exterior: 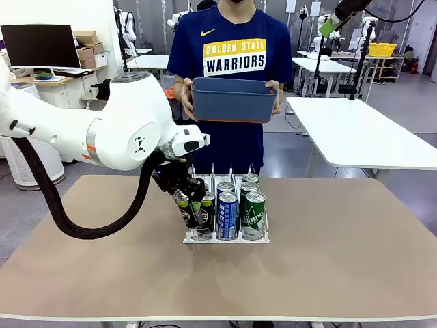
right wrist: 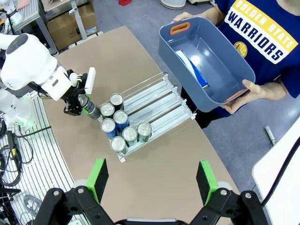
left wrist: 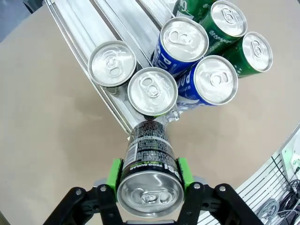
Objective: Fill the beverage cans into the dispenser.
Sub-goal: Place the picked Pepsi coke in the line of the Automatic Can Dispenser with the same cans, then pick up the Ionic drink handed by the human.
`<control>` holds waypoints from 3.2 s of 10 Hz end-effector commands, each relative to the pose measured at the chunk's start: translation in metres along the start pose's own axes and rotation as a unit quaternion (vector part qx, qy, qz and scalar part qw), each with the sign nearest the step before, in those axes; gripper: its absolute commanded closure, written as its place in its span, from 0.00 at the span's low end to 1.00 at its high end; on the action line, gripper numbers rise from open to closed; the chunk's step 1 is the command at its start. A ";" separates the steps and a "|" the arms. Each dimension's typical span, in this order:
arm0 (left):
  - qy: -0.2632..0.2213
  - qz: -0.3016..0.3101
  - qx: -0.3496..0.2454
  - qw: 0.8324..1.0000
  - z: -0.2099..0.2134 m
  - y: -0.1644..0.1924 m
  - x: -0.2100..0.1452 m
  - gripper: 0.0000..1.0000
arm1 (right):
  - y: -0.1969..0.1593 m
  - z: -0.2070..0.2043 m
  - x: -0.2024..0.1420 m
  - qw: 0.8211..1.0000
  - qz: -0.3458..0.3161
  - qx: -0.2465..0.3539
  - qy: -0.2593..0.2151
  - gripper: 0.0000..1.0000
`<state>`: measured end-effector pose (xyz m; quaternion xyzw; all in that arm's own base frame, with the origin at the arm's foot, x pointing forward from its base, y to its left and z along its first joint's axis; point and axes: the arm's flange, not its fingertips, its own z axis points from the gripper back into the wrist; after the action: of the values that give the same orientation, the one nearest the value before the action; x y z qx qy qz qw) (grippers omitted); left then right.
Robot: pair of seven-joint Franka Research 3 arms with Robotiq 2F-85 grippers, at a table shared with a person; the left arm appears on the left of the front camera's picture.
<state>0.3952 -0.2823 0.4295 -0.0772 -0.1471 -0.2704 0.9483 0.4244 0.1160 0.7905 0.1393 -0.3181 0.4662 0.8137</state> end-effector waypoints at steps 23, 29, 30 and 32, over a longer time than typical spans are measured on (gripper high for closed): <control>0.056 0.000 -0.005 0.998 -0.045 0.008 0.036 0.04 | 0.000 0.000 -0.001 1.000 -0.001 0.000 0.000 0.00; 0.027 0.008 -0.001 1.000 -0.013 0.008 0.040 0.00 | 0.000 0.000 -0.001 1.000 -0.001 0.000 0.000 0.00; 0.027 0.008 -0.001 1.000 -0.013 0.008 0.040 0.00 | 0.000 0.000 -0.001 1.000 -0.001 0.000 0.000 0.00; 0.027 0.008 -0.001 1.000 -0.013 0.008 0.040 0.00 | 0.000 0.000 -0.001 1.000 -0.001 0.000 0.000 0.00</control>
<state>0.4324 -0.2971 0.4279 -0.0708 -0.1226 -0.2649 0.9538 0.4244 0.1160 0.7906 0.1393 -0.3183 0.4662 0.8136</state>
